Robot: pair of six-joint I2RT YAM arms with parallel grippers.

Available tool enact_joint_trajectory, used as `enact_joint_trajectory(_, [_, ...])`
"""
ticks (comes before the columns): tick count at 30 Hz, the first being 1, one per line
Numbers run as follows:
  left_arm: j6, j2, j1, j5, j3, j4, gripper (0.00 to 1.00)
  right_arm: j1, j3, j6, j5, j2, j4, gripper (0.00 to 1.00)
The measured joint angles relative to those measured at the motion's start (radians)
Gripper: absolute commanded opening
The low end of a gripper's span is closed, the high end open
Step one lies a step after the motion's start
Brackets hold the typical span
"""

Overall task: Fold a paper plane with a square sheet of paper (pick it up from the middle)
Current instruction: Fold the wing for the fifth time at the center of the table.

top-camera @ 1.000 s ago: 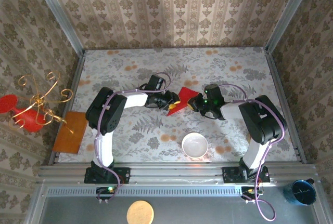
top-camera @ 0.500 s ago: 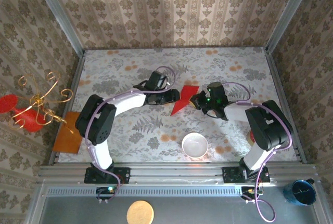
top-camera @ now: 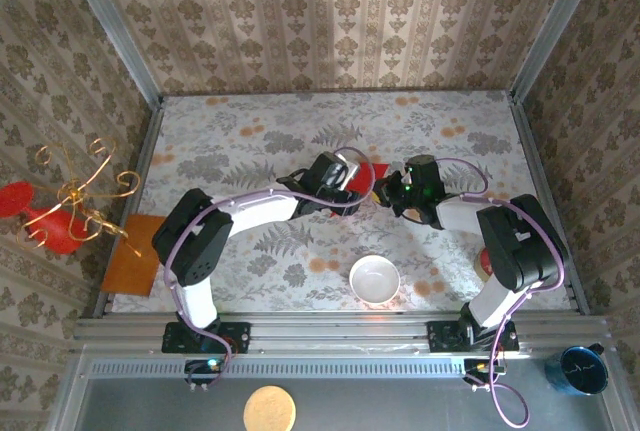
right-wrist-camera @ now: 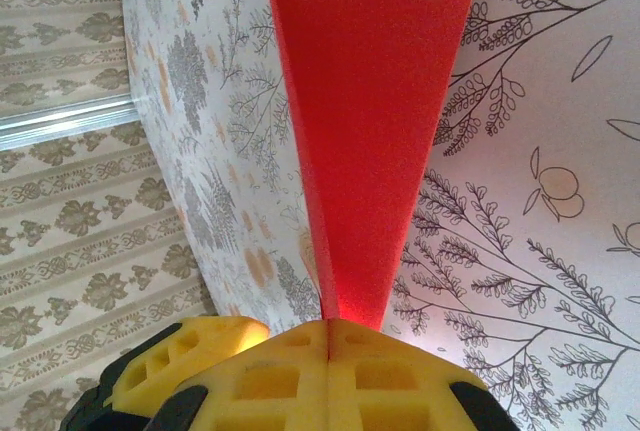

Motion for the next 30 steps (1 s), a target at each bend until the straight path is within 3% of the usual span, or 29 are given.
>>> enact_joint_trajectory(13, [0.302,0.021,-0.074,-0.061,-0.061,0.153,0.54,-0.026,0.001,0.024,-0.037,-0.002,-0.046,0.00])
enact_joint_trajectory(22, [0.376,0.060,-0.073,-0.071,-0.100,0.233,0.50,-0.050,0.003,0.056,-0.071,-0.002,-0.042,0.01])
enact_joint_trajectory(30, [0.396,0.074,-0.071,-0.064,-0.102,0.273,0.37,-0.059,0.003,0.077,-0.091,-0.002,-0.019,0.02])
